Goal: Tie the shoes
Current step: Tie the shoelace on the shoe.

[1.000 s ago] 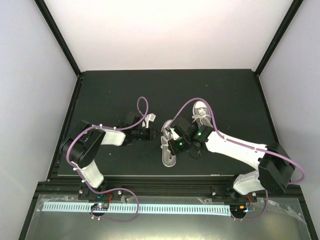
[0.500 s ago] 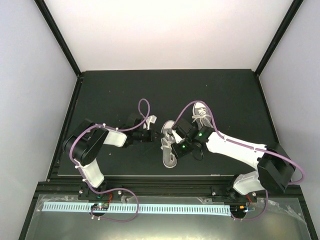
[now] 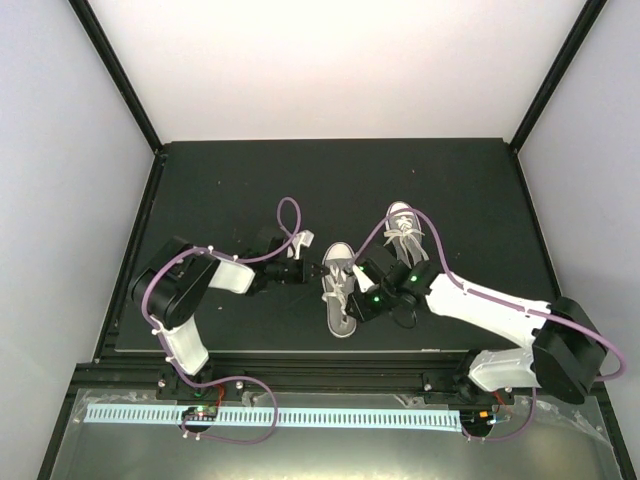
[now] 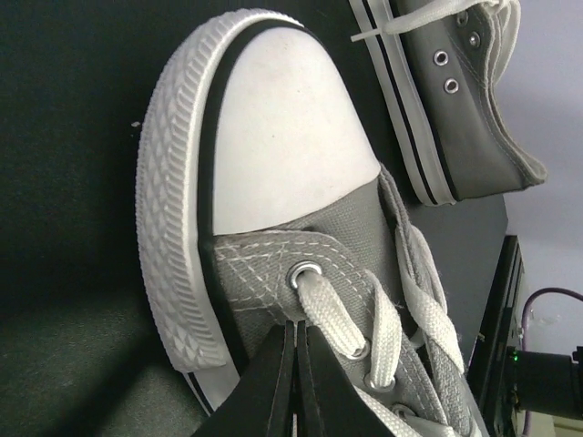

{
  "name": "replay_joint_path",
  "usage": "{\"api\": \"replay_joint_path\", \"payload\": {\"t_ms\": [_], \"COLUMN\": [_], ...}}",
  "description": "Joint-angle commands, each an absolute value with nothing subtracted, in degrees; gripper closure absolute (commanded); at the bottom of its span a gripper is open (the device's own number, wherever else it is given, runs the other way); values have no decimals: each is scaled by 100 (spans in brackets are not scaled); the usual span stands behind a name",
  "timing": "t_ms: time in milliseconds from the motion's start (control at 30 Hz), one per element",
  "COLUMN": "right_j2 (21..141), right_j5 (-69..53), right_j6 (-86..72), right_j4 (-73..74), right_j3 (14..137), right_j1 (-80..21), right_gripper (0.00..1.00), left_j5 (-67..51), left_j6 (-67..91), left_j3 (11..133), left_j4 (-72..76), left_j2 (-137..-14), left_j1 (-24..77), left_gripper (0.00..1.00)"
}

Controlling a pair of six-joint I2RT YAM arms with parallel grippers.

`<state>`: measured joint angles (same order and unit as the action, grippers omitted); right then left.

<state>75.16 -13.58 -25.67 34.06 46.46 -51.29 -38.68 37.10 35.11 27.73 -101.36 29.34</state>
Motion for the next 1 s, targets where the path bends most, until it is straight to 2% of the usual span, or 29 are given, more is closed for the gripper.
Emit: {"api": "replay_joint_path", "payload": {"t_ms": [0,67,133,267,500,733,967], "right_j2": [7063,6811,6590,6489,6836,7322,7498], "right_j5": [-1352,-1346,-1443,-1553,-1411,-1165,-1082], "right_j6": [-2918,-3044,-3202,-3514,-3752,-3680,-3640], "right_j4": [3442,3190,2785,1893,1187,1073,996], "right_j3": [4608,4510,4335,3979,3797,3822,3797], "right_j1": [-5038,-4886,-4738,-4654,-4658,-4657,-4656], "right_gripper": [57,44,36,34,45,64,70], "left_j5": [-3784,-3812,-3838,-3912,-3939,-3937,-3920], "left_j6": [3607,3562,3548,3621,3690,3748,3727], "left_j3": [3482,3480,3457,3355,3182,3190,3173], "left_j4": [2939,2842,2790,2743,2719,2752,2733], "left_j2": [-9924,-9753,-9597,-9415,-9177,-9185,-9165], "left_j1": [2926,2929,2934,2940,2961,3005,3010], "left_gripper": [98,99,99,98,99,98,98]}}
